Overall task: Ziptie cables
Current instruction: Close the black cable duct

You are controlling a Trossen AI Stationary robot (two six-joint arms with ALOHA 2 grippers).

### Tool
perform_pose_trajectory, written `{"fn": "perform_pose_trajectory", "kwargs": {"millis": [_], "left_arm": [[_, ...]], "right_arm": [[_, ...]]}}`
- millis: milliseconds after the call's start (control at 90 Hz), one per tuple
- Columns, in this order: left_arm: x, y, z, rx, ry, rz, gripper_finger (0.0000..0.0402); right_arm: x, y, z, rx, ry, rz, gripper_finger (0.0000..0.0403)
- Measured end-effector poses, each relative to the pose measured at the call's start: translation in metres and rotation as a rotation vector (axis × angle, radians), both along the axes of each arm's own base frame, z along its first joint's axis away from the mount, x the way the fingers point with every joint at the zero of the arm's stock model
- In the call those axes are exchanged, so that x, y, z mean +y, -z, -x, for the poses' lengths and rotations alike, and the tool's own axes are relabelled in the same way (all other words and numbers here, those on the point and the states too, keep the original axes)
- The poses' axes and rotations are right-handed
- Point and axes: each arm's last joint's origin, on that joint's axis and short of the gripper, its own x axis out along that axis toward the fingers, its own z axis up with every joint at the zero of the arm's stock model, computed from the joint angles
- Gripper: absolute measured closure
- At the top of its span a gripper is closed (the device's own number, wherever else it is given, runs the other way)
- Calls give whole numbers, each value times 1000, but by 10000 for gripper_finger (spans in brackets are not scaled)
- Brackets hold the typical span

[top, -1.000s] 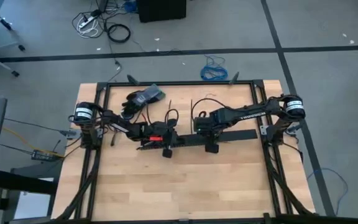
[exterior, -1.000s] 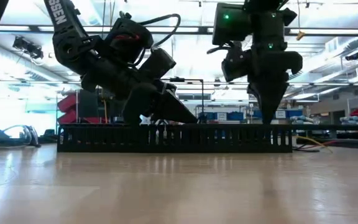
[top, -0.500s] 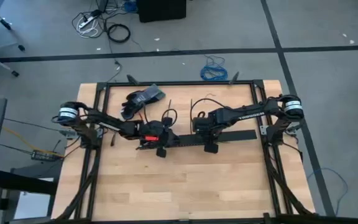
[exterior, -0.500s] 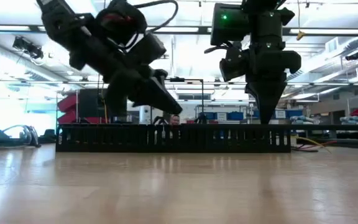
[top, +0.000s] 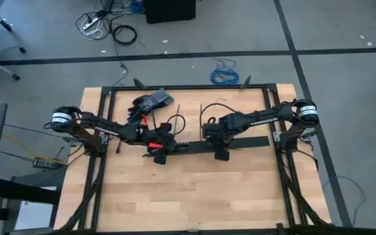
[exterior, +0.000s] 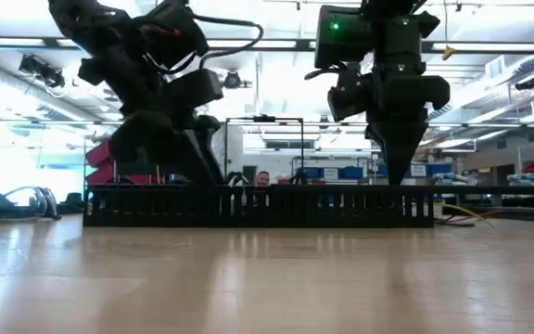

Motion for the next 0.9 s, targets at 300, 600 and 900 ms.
{"fn": "perform_pose_trajectory", "kwargs": {"millis": [300,600,900], "left_arm": [[1,-13,18,-56,-27,42,249],[-1,-17,22,-48,-50,134,248],[-1,-25,15,-151,-57,52,216]], "right_arm": [[0,0,0,-3,-16,-11,403],[0,0,0,0,-16,-18,403],[0,0,0,0,-17,-21,403]]}}
